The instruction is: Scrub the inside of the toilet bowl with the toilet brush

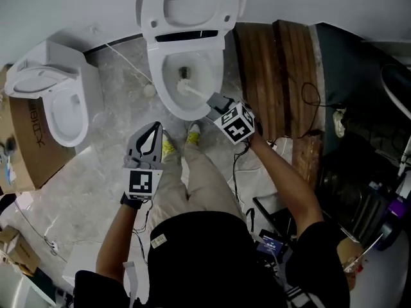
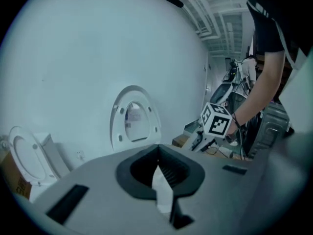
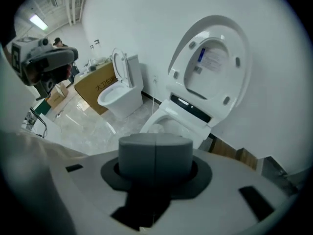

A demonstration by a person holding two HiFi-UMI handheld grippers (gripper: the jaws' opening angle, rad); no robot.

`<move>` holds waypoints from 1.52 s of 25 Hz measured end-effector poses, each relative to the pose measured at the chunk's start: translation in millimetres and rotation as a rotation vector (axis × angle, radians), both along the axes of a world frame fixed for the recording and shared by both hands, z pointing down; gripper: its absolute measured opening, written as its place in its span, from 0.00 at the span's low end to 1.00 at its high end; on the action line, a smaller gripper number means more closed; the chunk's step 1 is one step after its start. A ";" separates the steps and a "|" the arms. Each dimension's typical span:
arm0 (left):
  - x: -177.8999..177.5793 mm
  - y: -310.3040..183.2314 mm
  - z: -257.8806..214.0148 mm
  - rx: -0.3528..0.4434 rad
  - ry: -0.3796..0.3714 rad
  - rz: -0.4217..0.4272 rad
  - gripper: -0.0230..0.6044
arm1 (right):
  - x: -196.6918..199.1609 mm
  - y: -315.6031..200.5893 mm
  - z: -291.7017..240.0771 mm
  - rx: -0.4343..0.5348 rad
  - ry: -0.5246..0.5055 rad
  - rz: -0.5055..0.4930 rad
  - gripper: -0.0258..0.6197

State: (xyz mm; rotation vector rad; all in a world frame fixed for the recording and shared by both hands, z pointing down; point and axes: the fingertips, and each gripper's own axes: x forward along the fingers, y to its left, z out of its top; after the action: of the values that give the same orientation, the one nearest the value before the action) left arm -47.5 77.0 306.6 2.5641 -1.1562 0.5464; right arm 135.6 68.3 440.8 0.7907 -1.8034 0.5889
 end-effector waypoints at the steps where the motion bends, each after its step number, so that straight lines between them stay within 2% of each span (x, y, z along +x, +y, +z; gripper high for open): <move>1: -0.4 -3.7 -17.5 0.018 0.006 0.006 0.05 | 1.9 2.1 -21.9 0.005 -0.014 0.020 0.27; 8: 6.1 -16.3 -110.0 0.124 0.056 0.017 0.05 | 13.4 0.4 -142.1 0.118 -0.041 0.079 0.27; 15: -3.0 -18.2 -157.0 0.204 0.077 0.011 0.05 | 23.5 11.1 -210.7 0.217 -0.060 0.130 0.27; 24: -29.9 -26.3 -178.9 0.235 0.079 -0.081 0.05 | 32.9 25.7 -233.5 0.223 -0.107 0.220 0.27; 38: -43.8 -28.0 -187.6 0.253 0.066 -0.113 0.05 | 22.1 25.3 -248.2 0.242 -0.139 0.244 0.27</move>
State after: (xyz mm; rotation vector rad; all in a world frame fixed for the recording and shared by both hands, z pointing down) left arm -91.3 49.0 119.0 2.6781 -1.4169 0.3040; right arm 157.6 93.6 192.6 1.1706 -1.9436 0.6014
